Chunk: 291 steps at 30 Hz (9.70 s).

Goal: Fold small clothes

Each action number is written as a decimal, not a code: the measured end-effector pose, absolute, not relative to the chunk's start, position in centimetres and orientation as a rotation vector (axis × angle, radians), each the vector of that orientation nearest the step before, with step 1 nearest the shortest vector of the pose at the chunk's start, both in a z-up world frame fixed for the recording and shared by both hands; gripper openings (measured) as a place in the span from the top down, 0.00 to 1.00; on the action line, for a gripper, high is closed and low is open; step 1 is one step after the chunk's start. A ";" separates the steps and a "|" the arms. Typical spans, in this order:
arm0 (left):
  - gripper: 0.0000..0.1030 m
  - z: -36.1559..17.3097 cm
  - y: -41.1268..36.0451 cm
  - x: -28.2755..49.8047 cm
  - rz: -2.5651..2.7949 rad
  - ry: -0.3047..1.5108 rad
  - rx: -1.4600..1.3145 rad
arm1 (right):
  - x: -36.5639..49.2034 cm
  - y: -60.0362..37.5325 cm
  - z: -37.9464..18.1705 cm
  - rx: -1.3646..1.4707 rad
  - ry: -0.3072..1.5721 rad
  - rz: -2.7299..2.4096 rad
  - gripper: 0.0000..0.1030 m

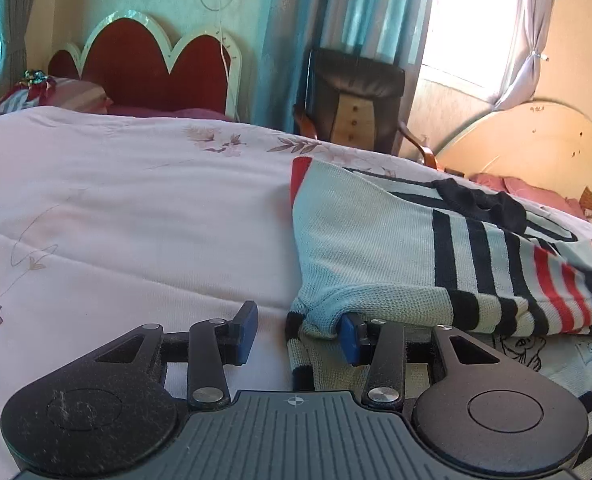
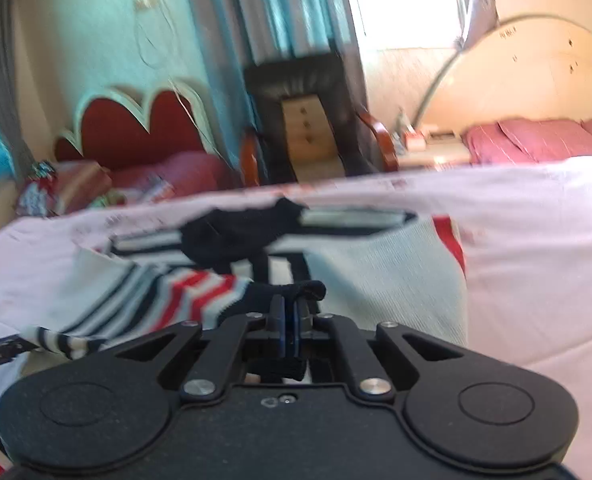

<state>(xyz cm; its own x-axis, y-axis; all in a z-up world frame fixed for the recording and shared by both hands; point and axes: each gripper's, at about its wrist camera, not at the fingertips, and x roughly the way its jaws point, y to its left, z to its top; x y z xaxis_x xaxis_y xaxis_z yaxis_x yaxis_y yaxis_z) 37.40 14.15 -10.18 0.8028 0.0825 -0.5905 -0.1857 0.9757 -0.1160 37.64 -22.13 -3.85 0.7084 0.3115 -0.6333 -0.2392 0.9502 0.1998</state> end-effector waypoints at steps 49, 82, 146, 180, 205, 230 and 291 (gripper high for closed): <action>0.51 -10.1 0.2 50.6 -0.149 0.642 0.084 | 43.6 -14.9 -7.1 -0.030 0.757 0.509 0.80; 0.27 -10.1 4.3 42.2 -0.076 0.663 0.056 | 36.3 -17.4 -6.9 -0.175 0.751 0.454 0.79; 0.94 -12.8 16.1 13.6 -0.290 0.792 -0.798 | 11.5 -33.8 -8.6 0.721 1.025 0.393 0.93; 0.95 -2.8 18.9 30.4 -0.222 0.532 -0.920 | 26.4 -33.6 1.4 0.705 0.727 0.361 0.94; 0.10 -8.1 18.7 52.0 -0.051 0.530 -0.751 | 50.9 -32.6 -9.5 0.763 0.749 0.344 0.55; 0.96 -4.1 11.8 53.5 -0.082 0.528 -0.082 | 50.2 -26.6 -4.9 0.093 0.634 0.285 0.94; 0.22 -7.0 7.9 39.3 -0.034 0.620 0.067 | 36.5 -27.3 -6.0 -0.157 0.785 0.258 0.63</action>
<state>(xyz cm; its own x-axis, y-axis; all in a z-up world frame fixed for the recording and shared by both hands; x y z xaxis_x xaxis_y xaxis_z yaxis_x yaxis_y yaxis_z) 39.33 7.88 -7.04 0.8137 -0.0116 -0.5812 0.0519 0.9973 0.0528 36.45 -27.31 -6.02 0.6782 0.1704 -0.7148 -0.2867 0.9570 -0.0439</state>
